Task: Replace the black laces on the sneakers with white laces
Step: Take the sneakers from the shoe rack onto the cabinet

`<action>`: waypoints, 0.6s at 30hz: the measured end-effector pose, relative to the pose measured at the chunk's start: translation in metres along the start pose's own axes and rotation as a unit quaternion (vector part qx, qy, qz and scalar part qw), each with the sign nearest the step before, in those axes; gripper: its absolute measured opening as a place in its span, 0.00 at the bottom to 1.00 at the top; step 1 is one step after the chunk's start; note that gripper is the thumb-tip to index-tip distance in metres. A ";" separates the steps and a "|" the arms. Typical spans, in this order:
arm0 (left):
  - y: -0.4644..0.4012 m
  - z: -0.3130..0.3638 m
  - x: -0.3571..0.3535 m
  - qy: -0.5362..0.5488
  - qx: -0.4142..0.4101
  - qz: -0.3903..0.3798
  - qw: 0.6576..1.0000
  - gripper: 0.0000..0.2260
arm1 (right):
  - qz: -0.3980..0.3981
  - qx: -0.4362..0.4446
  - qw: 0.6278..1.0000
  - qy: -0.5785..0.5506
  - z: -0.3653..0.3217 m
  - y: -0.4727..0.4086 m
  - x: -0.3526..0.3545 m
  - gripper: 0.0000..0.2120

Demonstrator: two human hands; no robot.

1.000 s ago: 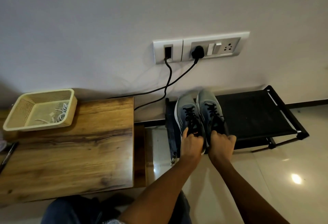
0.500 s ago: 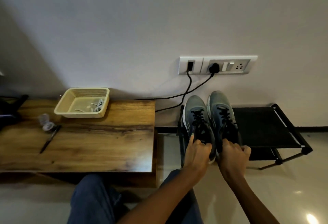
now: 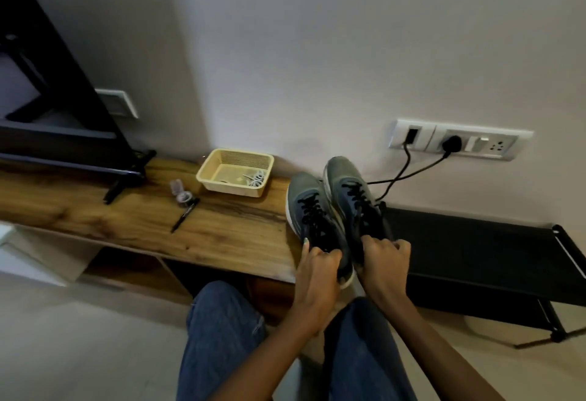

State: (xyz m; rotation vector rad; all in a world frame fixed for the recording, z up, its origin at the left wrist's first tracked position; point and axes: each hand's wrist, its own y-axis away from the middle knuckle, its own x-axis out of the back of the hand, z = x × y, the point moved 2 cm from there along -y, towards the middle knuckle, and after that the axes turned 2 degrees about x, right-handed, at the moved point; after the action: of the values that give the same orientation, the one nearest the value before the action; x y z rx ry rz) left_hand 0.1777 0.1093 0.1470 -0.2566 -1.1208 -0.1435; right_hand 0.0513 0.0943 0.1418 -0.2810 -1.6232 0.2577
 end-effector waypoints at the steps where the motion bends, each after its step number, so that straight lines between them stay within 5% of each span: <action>1: 0.006 -0.011 0.005 -0.005 0.018 0.001 1.000 0.05 | -0.011 0.010 1.000 -0.001 -0.013 -0.001 -0.003 0.20; 9: 0.034 -0.079 0.023 -0.020 0.109 -0.040 0.993 0.06 | -0.116 0.037 0.992 -0.030 -0.086 0.002 -0.039 0.23; 14: 0.033 -0.105 0.020 -0.027 0.144 -0.056 0.988 0.06 | -0.191 0.019 0.981 -0.011 -0.102 0.007 -0.064 0.13; 18: 0.028 -0.117 0.021 -0.070 0.158 -0.065 0.983 0.07 | -0.178 0.024 0.984 0.002 -0.106 0.009 -0.074 0.04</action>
State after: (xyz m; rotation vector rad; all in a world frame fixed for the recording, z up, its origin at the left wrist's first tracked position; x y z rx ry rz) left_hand 0.2954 0.1046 0.1144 0.0911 -1.2813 -0.0625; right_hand 0.1623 0.0774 0.0768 0.0485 -1.6284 0.0214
